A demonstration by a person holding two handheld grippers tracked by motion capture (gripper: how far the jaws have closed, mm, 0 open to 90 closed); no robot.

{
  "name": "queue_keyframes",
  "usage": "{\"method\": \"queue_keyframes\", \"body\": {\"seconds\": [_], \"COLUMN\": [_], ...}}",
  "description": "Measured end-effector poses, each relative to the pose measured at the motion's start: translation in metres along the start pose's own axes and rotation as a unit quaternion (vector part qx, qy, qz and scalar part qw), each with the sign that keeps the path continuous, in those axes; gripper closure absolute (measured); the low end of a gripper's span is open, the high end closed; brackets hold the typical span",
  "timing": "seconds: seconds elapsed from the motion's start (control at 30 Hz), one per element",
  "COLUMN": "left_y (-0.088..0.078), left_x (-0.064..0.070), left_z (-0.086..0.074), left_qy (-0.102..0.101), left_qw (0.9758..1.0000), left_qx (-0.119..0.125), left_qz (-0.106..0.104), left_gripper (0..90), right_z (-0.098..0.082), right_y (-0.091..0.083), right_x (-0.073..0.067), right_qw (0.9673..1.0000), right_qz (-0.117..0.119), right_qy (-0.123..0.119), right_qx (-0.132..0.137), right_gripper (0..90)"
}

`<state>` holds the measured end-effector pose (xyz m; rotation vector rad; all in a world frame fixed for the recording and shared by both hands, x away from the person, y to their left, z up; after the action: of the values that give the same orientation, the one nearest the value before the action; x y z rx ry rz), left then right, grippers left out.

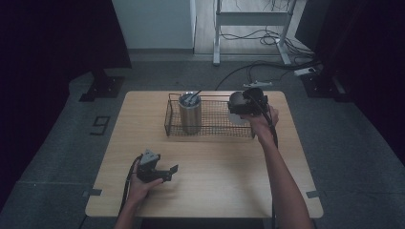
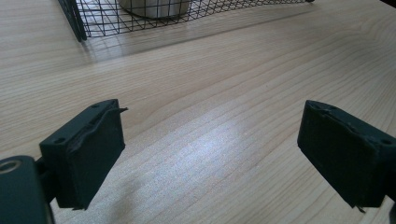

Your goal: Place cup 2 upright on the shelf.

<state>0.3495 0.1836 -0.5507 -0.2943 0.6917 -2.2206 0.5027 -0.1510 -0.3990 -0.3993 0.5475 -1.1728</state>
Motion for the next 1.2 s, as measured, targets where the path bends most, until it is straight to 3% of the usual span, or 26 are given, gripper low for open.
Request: {"method": "queue_keyframes", "body": {"seconds": [0.73,1.2], "left_y": [0.000,0.004], "left_x": [0.003,0.008], "left_z": [0.003,0.001], "left_qy": [0.006,0.009], "left_qw": [1.0000,0.9999], "left_qx": [0.002,-0.004], "left_qz": [-0.004,-0.010], "left_gripper": [7.2,7.2], "right_z": [0.013,0.011], "right_y": [0.031,0.057], "right_x": [-0.005,-0.002], "right_qw": [0.9997,0.9991], "right_qz": [-0.011,-0.015], "right_qy": [-0.019,-0.023], "right_qx": [-0.014,-0.033], "right_gripper": [5.9,5.9]}}
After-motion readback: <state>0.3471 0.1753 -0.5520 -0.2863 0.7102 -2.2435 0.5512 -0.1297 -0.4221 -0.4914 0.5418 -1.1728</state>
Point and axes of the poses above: each handheld gripper's, and its own axes: y roughly forward along the jaws, z roughly out of its top, x roughly to its right, the point moved 4 cm from there along y, roughly forward along the jaws, and after that the axes turned 11 degrees about y, right-handed, at the moved point
